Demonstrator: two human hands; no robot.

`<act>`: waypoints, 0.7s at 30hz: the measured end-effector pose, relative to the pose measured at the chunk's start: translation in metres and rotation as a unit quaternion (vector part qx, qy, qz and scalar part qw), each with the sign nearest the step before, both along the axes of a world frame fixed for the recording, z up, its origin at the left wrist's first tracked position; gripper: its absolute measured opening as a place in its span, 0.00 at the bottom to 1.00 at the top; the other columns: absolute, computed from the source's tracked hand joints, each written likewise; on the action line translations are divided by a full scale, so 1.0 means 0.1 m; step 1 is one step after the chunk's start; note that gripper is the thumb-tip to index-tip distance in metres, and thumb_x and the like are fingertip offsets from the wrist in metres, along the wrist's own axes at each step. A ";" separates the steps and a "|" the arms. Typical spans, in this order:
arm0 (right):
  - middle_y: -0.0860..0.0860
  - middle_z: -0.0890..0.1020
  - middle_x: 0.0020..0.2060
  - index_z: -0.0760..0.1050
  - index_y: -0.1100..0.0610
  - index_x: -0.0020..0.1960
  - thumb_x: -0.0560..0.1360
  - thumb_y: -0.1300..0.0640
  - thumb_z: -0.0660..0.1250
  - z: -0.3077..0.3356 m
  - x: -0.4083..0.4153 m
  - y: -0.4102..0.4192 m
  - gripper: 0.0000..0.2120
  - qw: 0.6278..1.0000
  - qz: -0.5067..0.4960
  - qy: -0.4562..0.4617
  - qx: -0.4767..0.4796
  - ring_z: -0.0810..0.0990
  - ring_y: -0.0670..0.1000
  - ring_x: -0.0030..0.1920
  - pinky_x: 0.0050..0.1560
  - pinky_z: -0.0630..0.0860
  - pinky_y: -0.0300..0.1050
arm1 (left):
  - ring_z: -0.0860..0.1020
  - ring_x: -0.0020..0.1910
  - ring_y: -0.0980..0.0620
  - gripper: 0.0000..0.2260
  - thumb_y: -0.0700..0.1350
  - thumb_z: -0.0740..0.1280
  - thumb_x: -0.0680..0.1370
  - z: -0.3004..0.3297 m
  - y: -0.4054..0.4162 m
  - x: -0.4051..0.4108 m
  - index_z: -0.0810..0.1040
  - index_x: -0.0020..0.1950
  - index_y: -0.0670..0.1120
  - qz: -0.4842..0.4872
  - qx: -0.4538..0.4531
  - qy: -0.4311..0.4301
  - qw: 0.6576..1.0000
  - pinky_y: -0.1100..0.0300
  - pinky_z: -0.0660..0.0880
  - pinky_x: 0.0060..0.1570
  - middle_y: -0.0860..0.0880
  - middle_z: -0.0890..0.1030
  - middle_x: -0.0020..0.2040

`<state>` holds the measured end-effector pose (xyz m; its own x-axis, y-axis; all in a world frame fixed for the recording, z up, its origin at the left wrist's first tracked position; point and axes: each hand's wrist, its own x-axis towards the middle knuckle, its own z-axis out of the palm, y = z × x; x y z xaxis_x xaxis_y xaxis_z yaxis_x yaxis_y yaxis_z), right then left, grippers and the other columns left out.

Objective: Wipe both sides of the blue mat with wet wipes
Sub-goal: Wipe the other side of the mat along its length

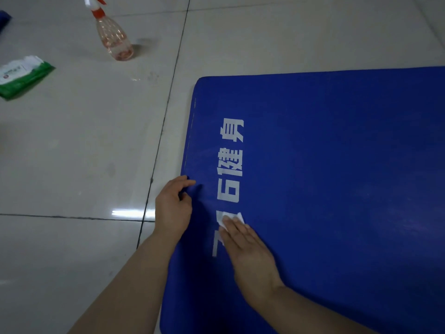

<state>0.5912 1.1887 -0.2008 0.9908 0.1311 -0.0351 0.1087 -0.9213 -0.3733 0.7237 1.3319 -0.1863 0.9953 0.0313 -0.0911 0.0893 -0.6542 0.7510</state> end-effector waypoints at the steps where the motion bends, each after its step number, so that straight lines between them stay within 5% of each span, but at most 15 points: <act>1: 0.54 0.75 0.65 0.77 0.60 0.63 0.47 0.68 0.79 -0.02 -0.05 0.01 0.43 1.000 -0.010 0.007 0.003 0.73 0.53 0.66 0.70 0.55 0.54 | 0.73 0.60 0.56 0.17 0.27 0.59 0.76 0.00 -0.01 0.00 0.81 0.57 0.42 0.001 0.000 0.001 1.000 0.77 0.64 0.58 0.50 0.75 0.63; 8: 0.50 0.76 0.64 0.76 0.54 0.64 0.75 0.59 0.59 0.01 -0.05 0.62 0.19 0.992 0.080 -0.028 0.098 0.71 0.49 0.67 0.70 0.62 0.43 | 0.75 0.62 0.49 0.17 0.27 0.60 0.76 0.01 -0.04 0.01 0.80 0.58 0.41 -0.001 0.014 -0.003 1.000 0.65 0.66 0.63 0.46 0.76 0.64; 15: 0.54 0.75 0.66 0.74 0.59 0.66 0.74 0.65 0.55 0.00 -0.04 0.12 0.22 0.984 0.152 -0.075 0.046 0.71 0.52 0.67 0.70 0.64 0.47 | 0.72 0.59 0.57 0.16 0.27 0.59 0.76 0.05 -0.06 -0.11 0.81 0.56 0.40 -0.032 0.039 -0.024 0.998 0.84 0.60 0.55 0.47 0.76 0.64; 21: 0.52 0.75 0.66 0.75 0.57 0.65 0.53 0.71 0.73 -0.01 -0.45 -0.18 0.40 0.993 0.121 -0.008 -0.005 0.73 0.53 0.66 0.71 0.50 0.51 | 0.72 0.59 0.56 0.17 0.26 0.59 0.76 0.01 -0.02 -0.25 0.81 0.55 0.40 -0.042 0.023 -0.033 0.998 0.82 0.61 0.57 0.51 0.74 0.61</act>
<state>0.5466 1.1707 -0.2022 0.9310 0.3645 -0.0219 0.3327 -0.8715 -0.3603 0.6989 1.3301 -0.1850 0.9984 -0.0502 -0.0253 -0.0164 -0.6909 0.7228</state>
